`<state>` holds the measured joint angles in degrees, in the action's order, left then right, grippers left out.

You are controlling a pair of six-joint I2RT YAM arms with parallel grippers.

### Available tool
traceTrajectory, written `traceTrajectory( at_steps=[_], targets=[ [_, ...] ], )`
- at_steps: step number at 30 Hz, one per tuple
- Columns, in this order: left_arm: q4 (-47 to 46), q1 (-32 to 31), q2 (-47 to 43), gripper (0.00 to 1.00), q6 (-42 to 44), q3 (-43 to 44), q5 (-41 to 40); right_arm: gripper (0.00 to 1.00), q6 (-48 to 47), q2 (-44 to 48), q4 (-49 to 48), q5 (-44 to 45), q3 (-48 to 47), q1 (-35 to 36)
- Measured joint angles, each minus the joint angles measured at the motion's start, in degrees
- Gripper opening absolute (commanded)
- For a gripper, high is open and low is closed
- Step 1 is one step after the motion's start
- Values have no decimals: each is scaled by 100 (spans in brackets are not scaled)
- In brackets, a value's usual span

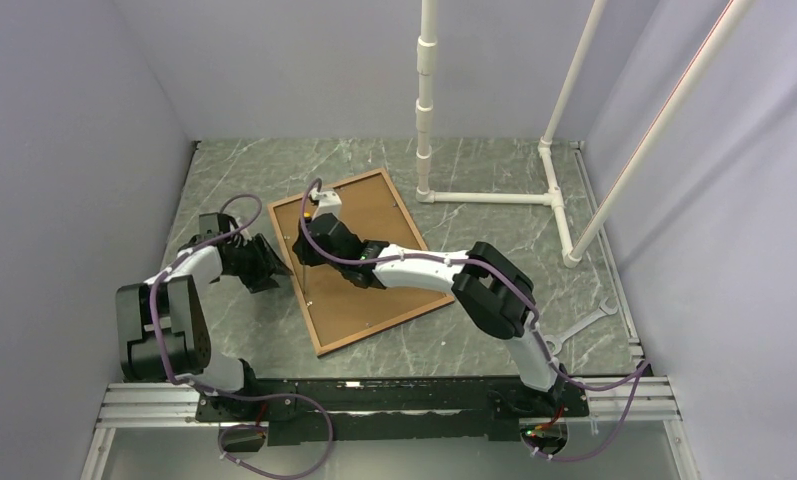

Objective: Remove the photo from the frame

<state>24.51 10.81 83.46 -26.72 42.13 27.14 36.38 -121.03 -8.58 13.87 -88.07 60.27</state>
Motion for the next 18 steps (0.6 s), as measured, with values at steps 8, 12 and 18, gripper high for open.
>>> traceTrajectory(
  at_steps=[8, 12, 18],
  targets=[
    [-109, -120, 197, 38, 131, 2, 33, 0, -92, -92, 55, 116, -157, 52],
    [-109, -249, 208, 37, 160, 13, -33, 0, -133, -133, 120, 111, -210, 79],
    [-55, -299, 313, 25, 157, 85, -245, 0, -153, -164, 212, 107, -210, 129]
  ],
)
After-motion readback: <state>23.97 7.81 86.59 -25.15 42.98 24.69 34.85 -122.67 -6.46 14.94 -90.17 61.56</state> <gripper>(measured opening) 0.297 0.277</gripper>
